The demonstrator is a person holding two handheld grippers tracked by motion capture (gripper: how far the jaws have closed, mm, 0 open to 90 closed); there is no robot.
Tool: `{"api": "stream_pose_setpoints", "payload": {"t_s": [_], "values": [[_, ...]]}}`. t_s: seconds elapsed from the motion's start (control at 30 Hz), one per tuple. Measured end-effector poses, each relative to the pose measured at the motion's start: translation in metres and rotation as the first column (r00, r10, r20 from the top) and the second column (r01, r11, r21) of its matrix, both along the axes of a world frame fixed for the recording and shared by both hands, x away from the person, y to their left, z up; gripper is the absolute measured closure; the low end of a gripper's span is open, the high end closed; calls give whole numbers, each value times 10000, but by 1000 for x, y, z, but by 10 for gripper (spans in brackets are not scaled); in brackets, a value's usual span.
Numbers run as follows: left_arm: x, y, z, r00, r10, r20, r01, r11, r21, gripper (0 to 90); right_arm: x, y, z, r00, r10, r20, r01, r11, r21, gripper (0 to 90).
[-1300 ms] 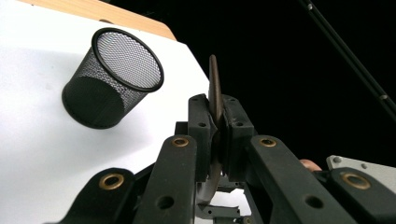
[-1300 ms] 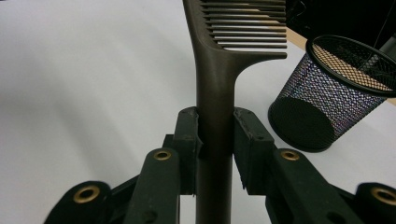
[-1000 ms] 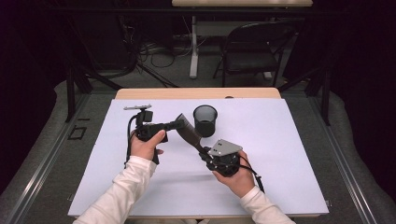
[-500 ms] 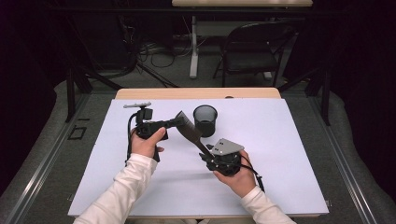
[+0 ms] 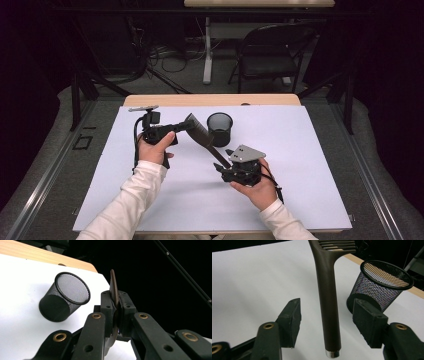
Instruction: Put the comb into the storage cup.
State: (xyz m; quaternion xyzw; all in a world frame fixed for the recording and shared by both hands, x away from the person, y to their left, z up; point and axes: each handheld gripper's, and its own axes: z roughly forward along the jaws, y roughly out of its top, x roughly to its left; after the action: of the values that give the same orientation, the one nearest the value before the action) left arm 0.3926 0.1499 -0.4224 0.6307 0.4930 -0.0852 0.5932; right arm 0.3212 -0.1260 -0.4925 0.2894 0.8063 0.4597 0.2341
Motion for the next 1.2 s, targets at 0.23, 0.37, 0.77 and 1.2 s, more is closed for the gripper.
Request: {"api": "stream_pose_setpoints", "payload": {"t_s": [0.23, 0.37, 0.77, 1.2], "values": [[3, 2, 2, 9999, 115, 39, -115, 9999, 24, 848, 3, -7, 4, 9998, -177, 70, 175, 9995, 264, 366], [5, 3, 5, 9997, 212, 101, -212, 9998, 46, 848, 6, -11, 6, 9991, -185, -384, 211, 9976, 663, 338], [11, 6, 16, 9989, 396, 236, -397, 9992, 52, 848, 8, -18, 9, 9967, -639, -491, 678, 9944, 811, 182], [15, 7, 25, 9984, 466, 324, -470, 9988, 114, 848, 8, -23, 14, 9939, -771, -790, 850, 9911, 1020, 53]]}}
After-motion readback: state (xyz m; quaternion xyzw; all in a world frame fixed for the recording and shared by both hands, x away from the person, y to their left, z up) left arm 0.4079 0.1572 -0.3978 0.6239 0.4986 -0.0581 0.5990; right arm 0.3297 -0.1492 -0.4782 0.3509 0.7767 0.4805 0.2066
